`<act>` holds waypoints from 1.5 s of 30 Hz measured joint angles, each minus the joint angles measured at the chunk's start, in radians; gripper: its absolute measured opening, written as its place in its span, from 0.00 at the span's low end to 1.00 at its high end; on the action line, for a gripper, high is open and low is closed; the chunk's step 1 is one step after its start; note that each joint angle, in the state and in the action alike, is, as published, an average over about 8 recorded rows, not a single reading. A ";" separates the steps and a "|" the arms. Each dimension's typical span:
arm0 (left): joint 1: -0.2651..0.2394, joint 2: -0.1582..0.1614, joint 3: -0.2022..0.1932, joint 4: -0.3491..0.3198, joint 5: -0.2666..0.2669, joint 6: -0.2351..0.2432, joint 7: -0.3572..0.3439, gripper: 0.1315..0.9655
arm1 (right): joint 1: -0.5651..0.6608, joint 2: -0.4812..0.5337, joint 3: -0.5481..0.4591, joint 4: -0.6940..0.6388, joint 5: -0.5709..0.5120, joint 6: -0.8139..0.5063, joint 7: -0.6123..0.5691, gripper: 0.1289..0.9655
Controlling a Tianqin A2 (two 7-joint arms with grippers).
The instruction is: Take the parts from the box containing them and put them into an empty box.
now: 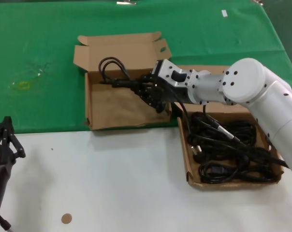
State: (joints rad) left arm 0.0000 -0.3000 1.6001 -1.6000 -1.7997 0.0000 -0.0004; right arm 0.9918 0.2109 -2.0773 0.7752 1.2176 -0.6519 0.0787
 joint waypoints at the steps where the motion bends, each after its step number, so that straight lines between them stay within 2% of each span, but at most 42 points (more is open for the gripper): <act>1: 0.000 0.000 0.000 0.000 0.000 0.000 0.000 0.01 | 0.001 0.000 0.000 -0.001 0.001 0.002 -0.001 0.12; 9: 0.000 0.000 0.000 0.000 0.000 0.000 0.000 0.01 | 0.003 -0.002 -0.004 -0.002 0.005 0.008 -0.003 0.21; 13: 0.000 0.000 0.000 0.000 0.000 0.000 0.000 0.01 | 0.004 -0.002 -0.003 0.002 0.009 0.010 -0.001 0.21; 22: 0.000 0.000 0.000 0.000 0.000 0.000 0.000 0.01 | 0.004 0.001 0.002 0.013 0.015 0.016 0.006 0.38; 27: 0.000 0.000 0.000 0.000 0.000 0.000 0.000 0.03 | -0.010 0.002 0.009 0.025 0.022 0.025 0.005 0.53; 37: 0.000 0.000 0.000 0.000 0.000 0.000 0.000 0.06 | -0.111 0.011 0.057 0.106 0.079 0.089 -0.003 0.79; 39: 0.000 0.000 0.000 0.000 0.000 0.000 0.000 0.10 | -0.136 0.013 0.069 0.127 0.094 0.105 -0.006 0.84; 43: 0.000 0.000 0.000 0.000 0.000 0.000 0.000 0.16 | -0.188 0.018 0.094 0.170 0.124 0.139 -0.010 0.84; 45: 0.000 0.000 0.000 0.000 0.000 0.000 0.000 0.20 | -0.215 0.020 0.107 0.191 0.139 0.156 -0.012 0.87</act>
State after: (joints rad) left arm 0.0000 -0.3000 1.6000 -1.6000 -1.7997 0.0000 -0.0004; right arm 0.7772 0.2313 -1.9707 0.9666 1.3567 -0.4961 0.0662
